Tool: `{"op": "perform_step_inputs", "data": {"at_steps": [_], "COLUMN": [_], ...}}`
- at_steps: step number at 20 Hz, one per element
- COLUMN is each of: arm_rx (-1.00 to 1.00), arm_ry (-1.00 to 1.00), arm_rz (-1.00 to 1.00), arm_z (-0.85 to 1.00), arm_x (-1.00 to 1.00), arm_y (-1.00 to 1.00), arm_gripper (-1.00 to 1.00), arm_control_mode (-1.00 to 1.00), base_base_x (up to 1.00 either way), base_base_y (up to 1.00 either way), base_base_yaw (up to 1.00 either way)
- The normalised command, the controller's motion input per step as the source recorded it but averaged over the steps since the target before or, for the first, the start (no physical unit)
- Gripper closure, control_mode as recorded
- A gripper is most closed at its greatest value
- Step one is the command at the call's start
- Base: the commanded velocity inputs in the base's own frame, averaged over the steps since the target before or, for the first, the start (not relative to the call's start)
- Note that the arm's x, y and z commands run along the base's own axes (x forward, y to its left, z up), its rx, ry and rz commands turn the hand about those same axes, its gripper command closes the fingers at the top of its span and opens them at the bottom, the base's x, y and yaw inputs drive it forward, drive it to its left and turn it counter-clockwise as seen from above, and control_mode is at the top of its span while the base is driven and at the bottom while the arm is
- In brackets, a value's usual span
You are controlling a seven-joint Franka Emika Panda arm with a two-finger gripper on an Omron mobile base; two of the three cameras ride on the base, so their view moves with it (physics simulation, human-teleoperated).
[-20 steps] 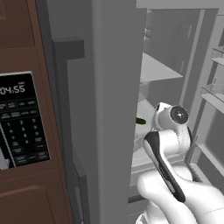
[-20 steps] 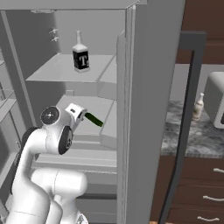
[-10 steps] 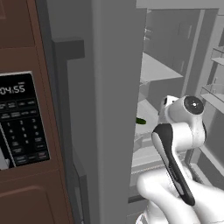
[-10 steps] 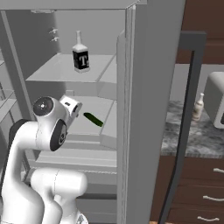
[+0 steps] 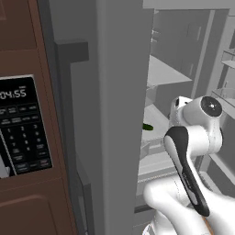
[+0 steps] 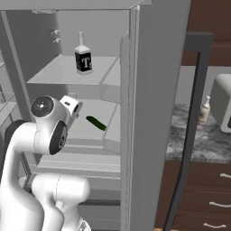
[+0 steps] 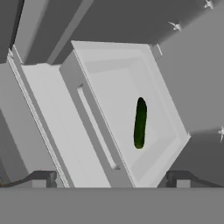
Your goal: Place the liquors on the top shelf of the fridge to keep them out of children's reach, and place the cucumber on lower shelves for easy access.
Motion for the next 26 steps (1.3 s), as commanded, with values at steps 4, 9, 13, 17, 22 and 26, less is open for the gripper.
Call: {"op": "perform_step_inputs", "data": {"at_steps": [4,9,13,17,22,26], "arm_rx": [0.0,0.0,0.0,-0.05,-0.04,-0.02], "arm_ry": [-0.03,-0.03,-0.01,-0.1,-0.07,-0.04], "arm_rz": [0.03,0.02,0.0,0.0,0.0,0.0], "arm_z": [0.17,0.09,0.0,0.0,0.0,0.0], "arm_x": [-0.06,-0.08,-0.11,-0.37,-0.28,-0.18], "arm_y": [0.0,0.0,0.0,0.04,0.03,0.0], "arm_gripper": [-1.0,-1.0,-1.0,-1.0,-1.0,-1.0], "arm_control_mode": [-1.0,-1.0,-1.0,-1.0,-1.0,-1.0], "base_base_x": [0.0,0.0,0.0,0.0,0.0,0.0], "base_base_y": [0.0,0.0,0.0,0.0,0.0,0.0], "base_base_yaw": [0.0,0.0,0.0,0.0,0.0,0.0]}}
